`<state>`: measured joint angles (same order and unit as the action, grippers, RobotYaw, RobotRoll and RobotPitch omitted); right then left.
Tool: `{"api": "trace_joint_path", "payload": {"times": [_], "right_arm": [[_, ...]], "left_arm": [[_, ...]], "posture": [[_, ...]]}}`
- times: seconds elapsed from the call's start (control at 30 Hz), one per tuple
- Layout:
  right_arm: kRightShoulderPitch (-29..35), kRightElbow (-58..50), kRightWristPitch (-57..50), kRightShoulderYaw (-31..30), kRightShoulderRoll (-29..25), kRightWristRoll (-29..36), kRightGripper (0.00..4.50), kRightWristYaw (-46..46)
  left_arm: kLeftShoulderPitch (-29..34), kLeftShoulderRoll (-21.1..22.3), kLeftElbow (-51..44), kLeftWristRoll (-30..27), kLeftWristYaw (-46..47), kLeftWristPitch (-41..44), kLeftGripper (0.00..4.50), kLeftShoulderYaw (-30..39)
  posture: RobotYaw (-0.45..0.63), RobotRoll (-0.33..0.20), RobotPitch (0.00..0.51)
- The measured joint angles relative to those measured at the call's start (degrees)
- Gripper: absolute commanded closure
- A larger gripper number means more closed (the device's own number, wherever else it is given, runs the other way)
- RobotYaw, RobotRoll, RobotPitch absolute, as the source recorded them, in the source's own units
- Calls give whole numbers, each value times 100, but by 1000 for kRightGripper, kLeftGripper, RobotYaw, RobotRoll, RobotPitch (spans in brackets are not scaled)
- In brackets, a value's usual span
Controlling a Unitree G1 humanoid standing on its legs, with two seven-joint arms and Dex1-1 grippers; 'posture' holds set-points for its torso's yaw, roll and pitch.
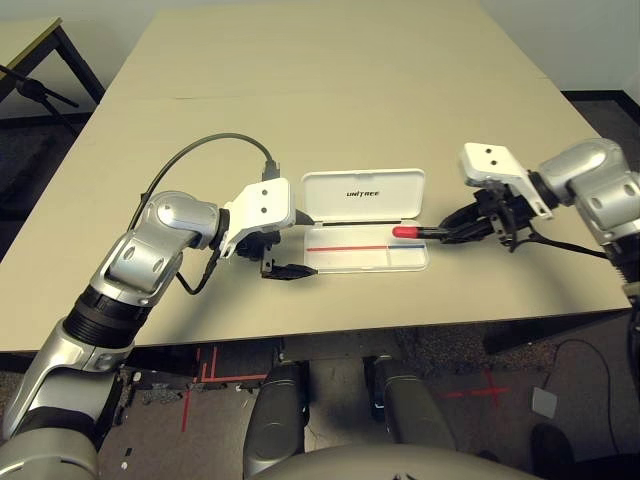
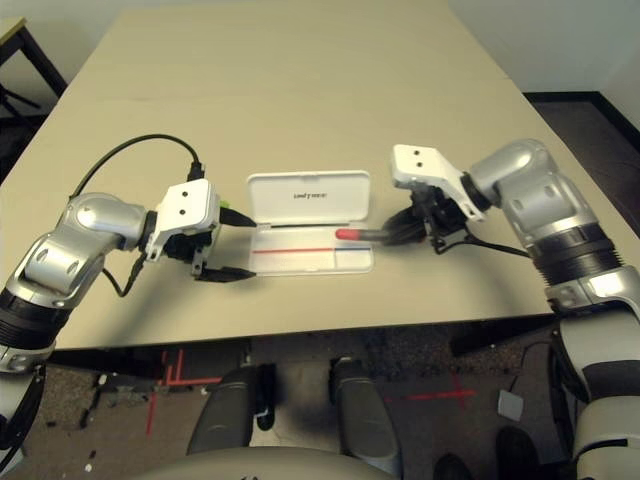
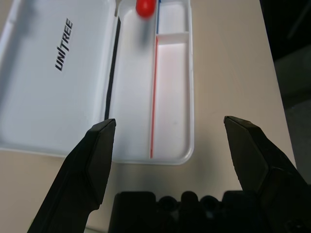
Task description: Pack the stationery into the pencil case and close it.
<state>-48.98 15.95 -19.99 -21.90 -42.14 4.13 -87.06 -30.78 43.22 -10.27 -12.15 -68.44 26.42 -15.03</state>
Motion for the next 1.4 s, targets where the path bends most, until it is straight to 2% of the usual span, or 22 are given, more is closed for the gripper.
{"api": "trace_joint_path", "payload": {"times": [0.43,0.83,1.17,1.2,1.4], "right_arm": [[-128,37,75,-222,908,-501,3990,600],[-139,364,411,-272,1208,-794,3990,923],[-138,462,550,-302,1252,-815,262,673],[-138,462,579,-300,1235,-780,50,630],[-76,441,684,-17,781,-342,50,90]], "left_arm": [[113,24,-41,0,159,70,0,111],[211,21,-68,0,322,94,0,155],[255,48,-89,-14,434,259,0,293],[255,48,-87,-20,469,309,0,339],[246,-100,37,-284,964,1026,0,856]], "posture": [[64,0,129],[77,0,129],[75,0,131],[75,0,131],[69,0,134]]}}
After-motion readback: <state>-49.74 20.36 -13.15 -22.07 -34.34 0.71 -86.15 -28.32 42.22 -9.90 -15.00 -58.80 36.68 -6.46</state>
